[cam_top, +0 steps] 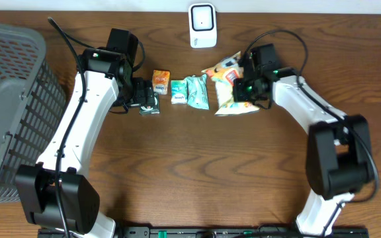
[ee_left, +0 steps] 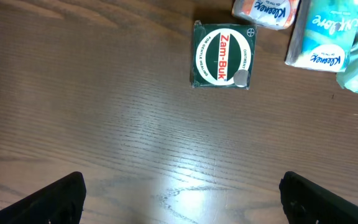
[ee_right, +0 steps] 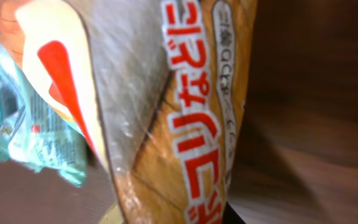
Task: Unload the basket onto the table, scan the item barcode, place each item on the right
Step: 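Lift the yellow snack bag and turn it over with the right gripper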
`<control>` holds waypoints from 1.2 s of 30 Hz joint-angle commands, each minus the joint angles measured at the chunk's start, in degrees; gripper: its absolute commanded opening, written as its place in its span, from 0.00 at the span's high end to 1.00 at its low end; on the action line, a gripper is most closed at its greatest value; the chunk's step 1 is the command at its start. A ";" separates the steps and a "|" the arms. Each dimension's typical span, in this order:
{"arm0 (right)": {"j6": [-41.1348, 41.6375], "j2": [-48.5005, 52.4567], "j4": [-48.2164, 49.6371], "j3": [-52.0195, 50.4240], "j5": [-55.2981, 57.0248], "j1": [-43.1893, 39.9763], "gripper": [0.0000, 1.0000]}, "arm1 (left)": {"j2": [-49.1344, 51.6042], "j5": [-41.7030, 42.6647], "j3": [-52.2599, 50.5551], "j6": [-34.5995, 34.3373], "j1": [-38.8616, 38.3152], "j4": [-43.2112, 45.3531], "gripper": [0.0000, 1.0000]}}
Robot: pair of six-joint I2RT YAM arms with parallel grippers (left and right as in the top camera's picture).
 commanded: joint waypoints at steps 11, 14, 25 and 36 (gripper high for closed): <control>-3.15 -9.77 -5.20 -1.09 60.19 5.27 0.99 | -0.17 -0.55 0.76 0.33 0.31 -0.20 0.02; -3.19 -7.13 -5.55 -1.51 65.46 5.27 0.99 | -0.17 -0.55 0.76 0.33 0.31 -0.20 0.02; -4.87 4.92 -7.56 -1.51 62.36 9.11 0.92 | -0.17 -0.55 0.76 0.33 0.31 -0.20 0.02; -10.56 5.60 -7.13 -1.05 69.68 27.89 0.25 | -0.17 -0.55 0.76 0.33 0.31 -0.20 0.03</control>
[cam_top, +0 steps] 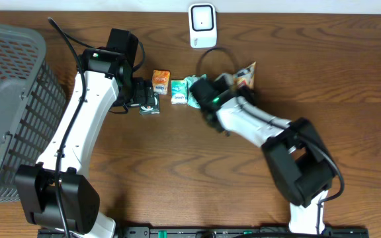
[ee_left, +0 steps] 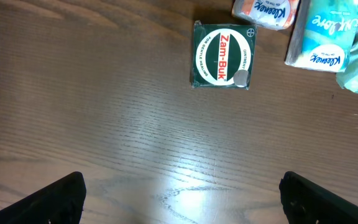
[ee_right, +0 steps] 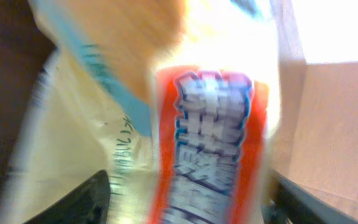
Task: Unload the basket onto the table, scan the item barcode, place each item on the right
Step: 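Lift the yellow snack bag and turn it over with the right gripper, then lower the bag onto the table right of the items and release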
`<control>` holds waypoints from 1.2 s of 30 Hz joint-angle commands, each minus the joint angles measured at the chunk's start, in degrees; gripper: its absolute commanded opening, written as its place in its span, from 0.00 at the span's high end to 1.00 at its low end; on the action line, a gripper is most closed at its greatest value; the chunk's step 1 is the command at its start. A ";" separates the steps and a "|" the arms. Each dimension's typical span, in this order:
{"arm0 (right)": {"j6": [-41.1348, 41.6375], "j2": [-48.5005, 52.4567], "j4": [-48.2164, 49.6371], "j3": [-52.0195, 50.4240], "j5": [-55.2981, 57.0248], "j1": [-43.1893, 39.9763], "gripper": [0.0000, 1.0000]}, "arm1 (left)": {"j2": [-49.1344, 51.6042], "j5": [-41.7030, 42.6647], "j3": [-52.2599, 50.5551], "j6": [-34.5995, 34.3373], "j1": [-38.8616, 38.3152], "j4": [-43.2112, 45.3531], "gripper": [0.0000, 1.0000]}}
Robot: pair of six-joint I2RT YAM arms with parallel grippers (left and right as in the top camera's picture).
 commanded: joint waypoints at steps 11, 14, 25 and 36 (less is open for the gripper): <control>-7.39 -0.15 5.51 0.70 -1.95 6.73 0.04 | -0.17 -0.52 0.76 0.33 0.31 -0.20 0.02; -7.37 -0.13 5.68 0.68 -15.72 6.14 0.02 | -0.17 -0.52 0.76 0.33 0.31 -0.20 0.02; -3.87 -0.13 5.92 0.63 -19.65 -2.23 0.05 | -0.17 -0.55 0.76 0.33 0.31 -0.20 0.02; -2.99 2.10 7.63 -3.21 -30.23 -11.76 0.35 | -0.17 -0.52 0.76 0.33 0.31 -0.20 0.03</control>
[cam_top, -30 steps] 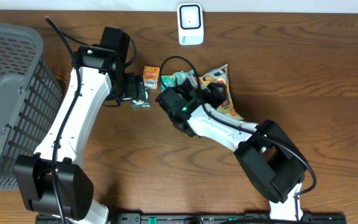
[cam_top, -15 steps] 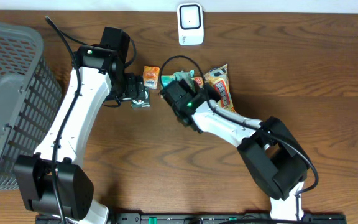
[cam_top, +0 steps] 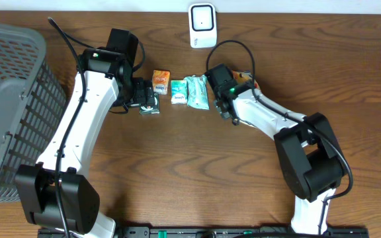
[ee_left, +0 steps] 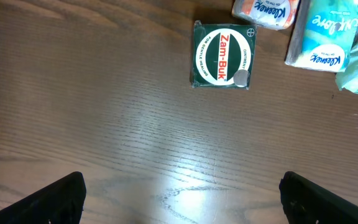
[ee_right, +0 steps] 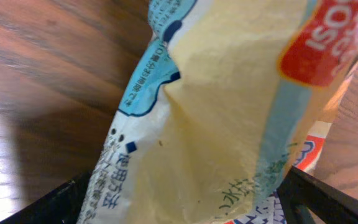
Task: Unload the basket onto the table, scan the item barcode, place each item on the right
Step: 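Lower the bag onto the table right of the items and release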
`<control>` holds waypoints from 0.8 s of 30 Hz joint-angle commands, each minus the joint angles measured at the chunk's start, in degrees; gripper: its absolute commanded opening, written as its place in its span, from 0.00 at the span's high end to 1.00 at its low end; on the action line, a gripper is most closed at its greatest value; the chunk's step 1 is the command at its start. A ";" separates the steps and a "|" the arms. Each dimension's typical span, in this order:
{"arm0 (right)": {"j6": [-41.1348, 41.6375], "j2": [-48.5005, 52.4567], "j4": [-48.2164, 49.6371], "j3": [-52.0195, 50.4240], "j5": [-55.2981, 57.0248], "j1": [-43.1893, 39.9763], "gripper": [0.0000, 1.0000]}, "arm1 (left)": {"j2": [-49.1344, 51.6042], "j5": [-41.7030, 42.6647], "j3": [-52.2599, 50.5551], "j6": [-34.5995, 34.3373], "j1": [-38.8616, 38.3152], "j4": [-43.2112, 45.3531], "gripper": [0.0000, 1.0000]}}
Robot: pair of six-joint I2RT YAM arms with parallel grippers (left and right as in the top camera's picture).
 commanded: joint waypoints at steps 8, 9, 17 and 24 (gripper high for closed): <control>3.37 -0.28 -4.79 1.64 -21.90 -7.26 0.99 | -0.17 -0.52 0.76 0.33 0.31 -0.20 0.02; 3.37 -1.40 -5.88 3.21 -25.70 -8.11 0.99 | -0.17 -0.52 0.76 0.33 0.31 -0.20 0.02; 3.32 -6.58 -7.13 9.20 -55.76 -15.91 0.99 | -0.17 -0.52 0.76 0.33 0.31 -0.20 0.03; 3.34 -5.38 -7.15 8.26 -73.20 -24.15 0.99 | -0.17 -0.52 0.76 0.33 0.31 -0.20 0.02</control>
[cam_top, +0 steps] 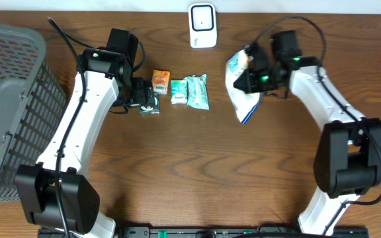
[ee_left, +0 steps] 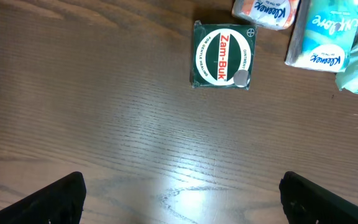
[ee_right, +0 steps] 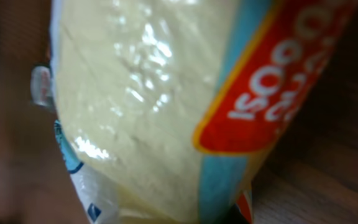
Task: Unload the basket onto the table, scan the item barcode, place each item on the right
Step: 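Lower the bag onto the table right of the items and release, then regrasp the bag with the right gripper and lift it toward the scanner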
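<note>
A snack bag [cam_top: 242, 89], pale yellow with a red band and blue stripe, hangs above the table to the right of and below the white barcode scanner [cam_top: 202, 26]. My right gripper [cam_top: 253, 77] is shut on the bag's upper part. The bag [ee_right: 154, 106] fills the right wrist view and hides the fingers. My left gripper [ee_left: 179, 202] is open over bare table, just short of the green Zam-Buk box [ee_left: 221, 56]; nothing is between its fingers.
An orange Kleenex pack [cam_top: 161, 79], a small green-white tissue pack [cam_top: 178, 91] and a teal tissue pack [cam_top: 198, 91] lie in a row in the middle. A large grey mesh basket [cam_top: 8, 106] stands at the left edge.
My right gripper was close beside the teal pack with the bag bunched under it. Now it is farther right, and the bag hangs with its pale side toward the overhead camera. The left arm is unchanged.
At first my right gripper was on the snack bag lying right of the teal pack. Then the arm had swung left with the bag raised below the scanner, then sat beside the teal pack. Now the bag hangs right of the scanner. The left gripper stayed open throughout.
</note>
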`<control>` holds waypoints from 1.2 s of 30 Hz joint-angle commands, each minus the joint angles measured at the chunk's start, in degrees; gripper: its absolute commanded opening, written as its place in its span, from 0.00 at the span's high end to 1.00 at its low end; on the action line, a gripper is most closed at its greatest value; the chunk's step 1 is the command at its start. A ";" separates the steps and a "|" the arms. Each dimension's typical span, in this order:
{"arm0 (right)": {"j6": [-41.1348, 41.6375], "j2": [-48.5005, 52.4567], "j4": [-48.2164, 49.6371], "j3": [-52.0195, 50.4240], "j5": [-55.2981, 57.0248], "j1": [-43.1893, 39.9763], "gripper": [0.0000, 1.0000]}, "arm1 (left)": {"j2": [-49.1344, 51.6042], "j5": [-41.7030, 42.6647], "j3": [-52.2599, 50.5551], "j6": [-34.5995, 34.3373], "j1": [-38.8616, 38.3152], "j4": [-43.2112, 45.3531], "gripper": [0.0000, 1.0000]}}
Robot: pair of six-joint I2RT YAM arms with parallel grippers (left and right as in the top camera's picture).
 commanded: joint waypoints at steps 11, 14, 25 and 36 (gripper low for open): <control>5.29 3.72 10.08 -8.98 -19.85 -5.81 0.99 | -0.17 -0.55 0.76 0.33 0.31 -0.20 0.02; 7.34 4.17 11.45 -9.42 -19.61 -6.99 0.93 | -0.17 -0.55 0.76 0.33 0.31 -0.20 0.02; 7.26 3.67 7.02 -8.04 1.38 -8.76 0.57 | -0.17 -0.55 0.76 0.33 0.31 -0.20 0.02; 0.74 0.90 -1.73 0.50 7.02 -10.69 0.32 | -0.17 -0.55 0.76 0.33 0.31 -0.20 0.02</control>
